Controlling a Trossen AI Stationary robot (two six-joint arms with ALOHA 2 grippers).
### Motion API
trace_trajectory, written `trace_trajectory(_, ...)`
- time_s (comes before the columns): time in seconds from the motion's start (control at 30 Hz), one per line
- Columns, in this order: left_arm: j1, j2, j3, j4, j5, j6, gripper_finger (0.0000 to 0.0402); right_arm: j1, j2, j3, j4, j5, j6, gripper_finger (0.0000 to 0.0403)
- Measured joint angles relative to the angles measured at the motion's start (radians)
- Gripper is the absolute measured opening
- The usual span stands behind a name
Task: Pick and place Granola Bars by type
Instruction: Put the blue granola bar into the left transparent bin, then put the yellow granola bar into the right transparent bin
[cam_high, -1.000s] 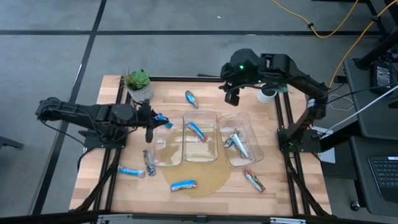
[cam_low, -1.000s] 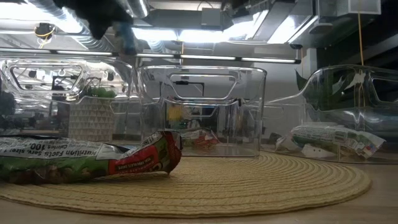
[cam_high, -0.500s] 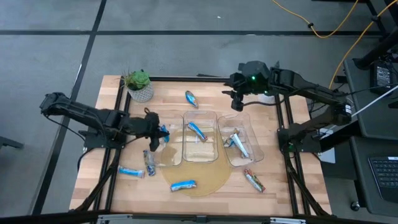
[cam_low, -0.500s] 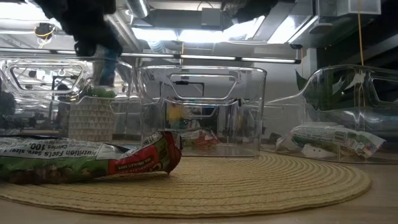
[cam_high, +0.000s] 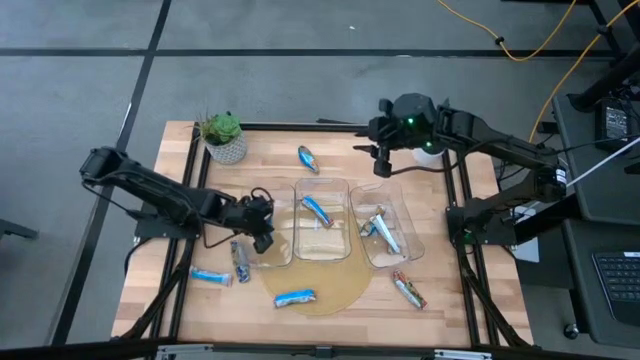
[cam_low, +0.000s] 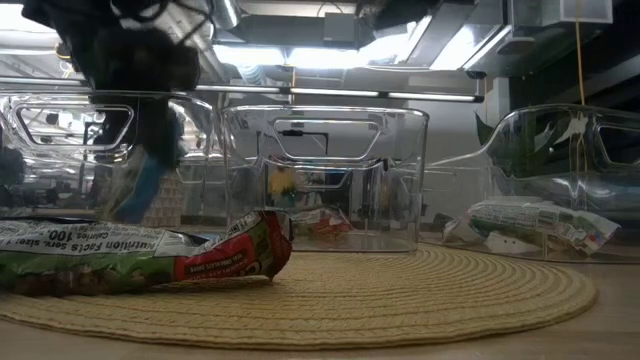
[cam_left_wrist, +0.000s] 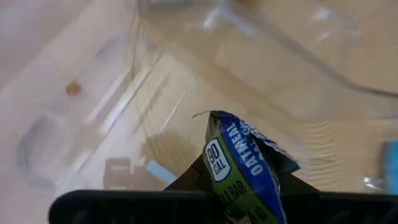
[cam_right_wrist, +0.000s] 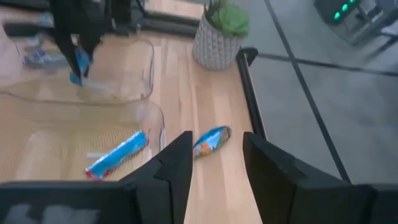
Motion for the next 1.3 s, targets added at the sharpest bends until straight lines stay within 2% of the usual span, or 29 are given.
trace_trajectory(0.33, 0.03, 0.153, 0.0, -0.003, 0.015, -0.18, 0.0034, -0.061, 0.005, 0.001, 0.034, -0.141, -0.071, 0.0144)
trace_trajectory(0.63, 0.041, 0.166, 0.001, 0.002, -0.039, -0.259, 0.0068, -0.1, 0.01, -0.038, 0.065, -0.247, -0.094, 0.0144)
trace_trajectory(0.83, 0.041, 0.166, 0.001, 0.002, -0.048, -0.277, 0.0116, -0.1, 0.011, -0.121, 0.076, -0.268, -0.073, 0.0144)
trace_trajectory(1.0, 0.042, 0.163, 0.008, -0.011, -0.029, -0.279, 0.0177, -0.1, 0.011, -0.159, 0.075, -0.267, -0.067, 0.0144)
trace_trajectory(1.17, 0.042, 0.163, 0.069, -0.081, -0.023, -0.246, 0.0231, -0.102, 0.011, -0.161, 0.113, -0.267, -0.07, 0.0144)
trace_trajectory(1.3, 0.05, 0.163, 0.129, -0.146, -0.026, -0.201, 0.0252, -0.109, 0.015, -0.161, 0.16, -0.265, -0.071, 0.0144)
